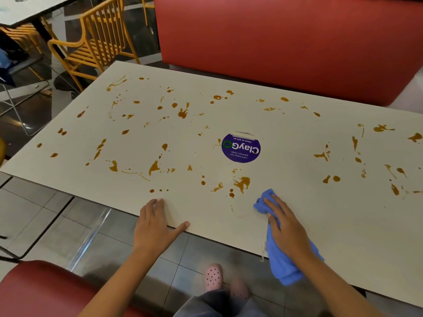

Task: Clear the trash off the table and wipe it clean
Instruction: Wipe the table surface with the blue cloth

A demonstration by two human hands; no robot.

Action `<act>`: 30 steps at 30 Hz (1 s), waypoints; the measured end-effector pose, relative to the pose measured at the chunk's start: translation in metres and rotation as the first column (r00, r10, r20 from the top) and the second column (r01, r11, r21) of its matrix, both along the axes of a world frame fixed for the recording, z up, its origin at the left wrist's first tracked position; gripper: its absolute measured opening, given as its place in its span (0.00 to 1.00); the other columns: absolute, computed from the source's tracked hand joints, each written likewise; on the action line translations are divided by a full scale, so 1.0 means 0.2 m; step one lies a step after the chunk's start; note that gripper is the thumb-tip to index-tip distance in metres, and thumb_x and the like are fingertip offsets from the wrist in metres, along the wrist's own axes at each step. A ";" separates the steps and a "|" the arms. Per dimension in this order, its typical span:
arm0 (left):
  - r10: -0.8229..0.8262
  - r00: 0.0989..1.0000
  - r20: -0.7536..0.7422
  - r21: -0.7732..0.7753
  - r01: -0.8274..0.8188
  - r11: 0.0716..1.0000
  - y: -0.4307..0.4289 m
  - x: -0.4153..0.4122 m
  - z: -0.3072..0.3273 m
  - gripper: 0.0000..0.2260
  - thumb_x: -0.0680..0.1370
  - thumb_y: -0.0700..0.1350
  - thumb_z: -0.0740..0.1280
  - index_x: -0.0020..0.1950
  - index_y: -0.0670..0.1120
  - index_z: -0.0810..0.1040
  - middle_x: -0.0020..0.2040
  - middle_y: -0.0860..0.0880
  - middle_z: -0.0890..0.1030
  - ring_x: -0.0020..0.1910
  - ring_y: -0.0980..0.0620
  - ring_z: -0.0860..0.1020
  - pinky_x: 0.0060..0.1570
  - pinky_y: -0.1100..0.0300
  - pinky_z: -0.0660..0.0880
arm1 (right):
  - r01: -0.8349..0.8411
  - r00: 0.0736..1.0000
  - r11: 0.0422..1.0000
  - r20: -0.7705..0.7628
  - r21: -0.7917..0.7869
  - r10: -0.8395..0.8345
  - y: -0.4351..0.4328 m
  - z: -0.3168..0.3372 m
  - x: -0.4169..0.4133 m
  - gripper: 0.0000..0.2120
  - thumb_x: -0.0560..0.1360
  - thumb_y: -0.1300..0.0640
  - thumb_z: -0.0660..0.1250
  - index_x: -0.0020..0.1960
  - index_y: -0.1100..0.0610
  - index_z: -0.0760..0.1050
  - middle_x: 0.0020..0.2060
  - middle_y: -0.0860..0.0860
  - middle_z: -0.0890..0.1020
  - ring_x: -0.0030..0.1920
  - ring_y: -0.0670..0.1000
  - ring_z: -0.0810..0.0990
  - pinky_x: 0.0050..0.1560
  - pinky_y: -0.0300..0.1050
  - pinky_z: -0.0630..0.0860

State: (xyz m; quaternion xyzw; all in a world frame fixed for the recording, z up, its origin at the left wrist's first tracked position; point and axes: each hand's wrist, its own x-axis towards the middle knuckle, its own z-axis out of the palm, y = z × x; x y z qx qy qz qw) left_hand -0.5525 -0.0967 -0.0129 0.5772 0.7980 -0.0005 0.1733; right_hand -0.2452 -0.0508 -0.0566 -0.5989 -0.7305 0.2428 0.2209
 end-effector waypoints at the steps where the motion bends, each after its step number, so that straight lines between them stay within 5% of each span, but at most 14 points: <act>1: 0.019 1.000 0.001 0.010 -0.019 1.000 0.00 -0.02 0.00 0.43 0.70 0.67 0.63 0.74 0.41 0.55 0.73 0.43 0.57 0.72 0.45 0.54 0.71 0.54 0.56 | 0.015 1.000 1.000 0.010 -0.005 -0.015 0.04 0.00 -0.01 0.20 0.79 0.62 0.58 0.70 0.51 0.66 0.71 0.45 0.64 0.69 0.48 0.66 0.61 0.35 0.64; 7: 0.065 0.998 0.021 -0.026 -0.064 0.998 0.03 -0.07 0.00 0.49 0.67 0.73 0.60 0.75 0.40 0.53 0.74 0.41 0.55 0.73 0.43 0.52 0.72 0.51 0.54 | 0.079 0.995 0.995 0.071 -0.061 -0.075 0.24 0.03 -0.17 0.19 0.81 0.60 0.54 0.71 0.55 0.63 0.73 0.54 0.60 0.72 0.55 0.60 0.67 0.41 0.60; 9: 0.037 0.999 -0.038 -0.087 -0.040 0.995 0.03 -0.06 0.00 0.58 0.59 0.81 0.46 0.75 0.40 0.50 0.75 0.41 0.52 0.74 0.43 0.50 0.72 0.52 0.52 | 0.095 0.993 0.994 0.081 -0.050 -0.090 0.24 0.04 -0.26 0.19 0.80 0.56 0.54 0.71 0.56 0.65 0.72 0.57 0.62 0.70 0.58 0.62 0.68 0.48 0.62; 13: 0.039 0.996 -0.074 -0.150 -0.049 0.988 0.03 -0.05 -0.01 0.68 0.46 0.81 0.26 0.76 0.40 0.48 0.76 0.41 0.50 0.74 0.42 0.48 0.73 0.51 0.50 | -0.001 0.998 1.000 0.062 -0.008 0.001 0.12 0.02 -0.39 0.26 0.76 0.46 0.49 0.69 0.55 0.68 0.67 0.59 0.69 0.65 0.61 0.69 0.64 0.56 0.69; 17: 0.042 0.995 -0.086 -0.166 -0.056 0.985 0.03 -0.05 -0.01 0.69 0.45 0.81 0.26 0.76 0.40 0.45 0.76 0.42 0.48 0.75 0.42 0.46 0.73 0.51 0.48 | -0.163 0.985 0.986 0.065 0.028 0.161 -0.02 -0.02 -0.29 0.22 0.77 0.48 0.51 0.71 0.45 0.62 0.69 0.51 0.67 0.65 0.53 0.68 0.65 0.46 0.68; 20: 0.036 0.995 -0.098 -0.177 -0.053 0.983 0.04 -0.05 -0.01 0.68 0.45 0.81 0.26 0.76 0.40 0.44 0.76 0.42 0.47 0.75 0.42 0.46 0.73 0.51 0.48 | -0.252 0.967 0.967 0.026 -0.037 0.253 -0.02 -0.04 -0.11 0.22 0.77 0.47 0.50 0.71 0.43 0.60 0.72 0.46 0.62 0.70 0.48 0.64 0.71 0.34 0.52; 22: 0.034 0.995 -0.094 -0.177 -0.051 0.983 0.03 -0.05 -0.01 0.68 0.46 0.81 0.27 0.76 0.40 0.44 0.76 0.42 0.48 0.74 0.42 0.46 0.73 0.51 0.48 | -0.265 0.963 0.964 0.037 -0.016 0.265 0.02 -0.03 -0.03 0.22 0.77 0.49 0.50 0.71 0.44 0.62 0.72 0.46 0.63 0.69 0.47 0.64 0.71 0.32 0.50; 30: 0.069 0.995 -0.077 -0.145 -0.080 0.986 0.02 -0.04 -0.02 0.67 0.47 0.82 0.29 0.76 0.41 0.46 0.77 0.42 0.48 0.75 0.42 0.46 0.73 0.51 0.47 | -0.074 0.996 0.996 0.058 0.045 0.071 0.33 -0.04 -0.05 0.20 0.78 0.59 0.57 0.70 0.56 0.66 0.70 0.56 0.66 0.67 0.58 0.68 0.65 0.49 0.67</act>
